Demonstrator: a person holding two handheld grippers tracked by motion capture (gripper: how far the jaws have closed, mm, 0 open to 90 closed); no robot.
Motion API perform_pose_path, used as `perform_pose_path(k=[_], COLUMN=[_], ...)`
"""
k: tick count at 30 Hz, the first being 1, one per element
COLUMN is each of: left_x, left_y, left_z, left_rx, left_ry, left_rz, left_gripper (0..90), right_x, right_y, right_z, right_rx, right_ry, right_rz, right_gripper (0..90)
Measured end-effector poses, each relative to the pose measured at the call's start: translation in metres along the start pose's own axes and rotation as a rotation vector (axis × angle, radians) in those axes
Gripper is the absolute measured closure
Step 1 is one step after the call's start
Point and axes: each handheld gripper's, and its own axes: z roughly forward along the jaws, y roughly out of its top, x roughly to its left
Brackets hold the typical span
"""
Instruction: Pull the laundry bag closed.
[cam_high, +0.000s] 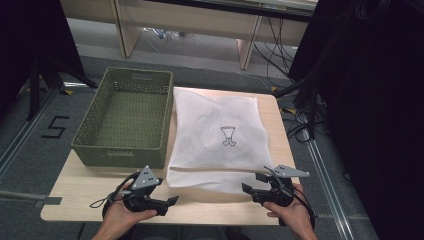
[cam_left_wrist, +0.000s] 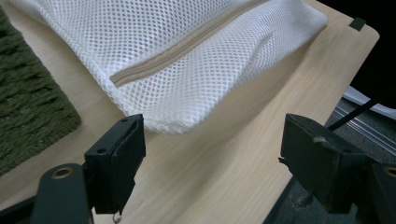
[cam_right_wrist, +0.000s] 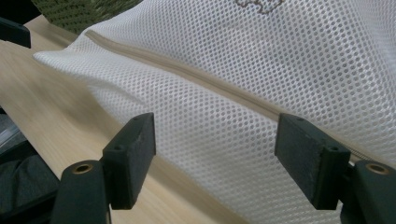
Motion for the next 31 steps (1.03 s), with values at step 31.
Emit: perform_pose_path(k=[31], left_x=[-0.013], left_y=[-0.01], left_z=[-0.003], left_rx=[0.025], left_ry=[0.007], left_rz=[0.04], left_gripper=[23.0], right_x=[0.014], right_y=[-0.014], right_z=[-0.001], right_rx=[0.1], right_ry=[0.015], right_rz=[-0.05], right_gripper=[29.1])
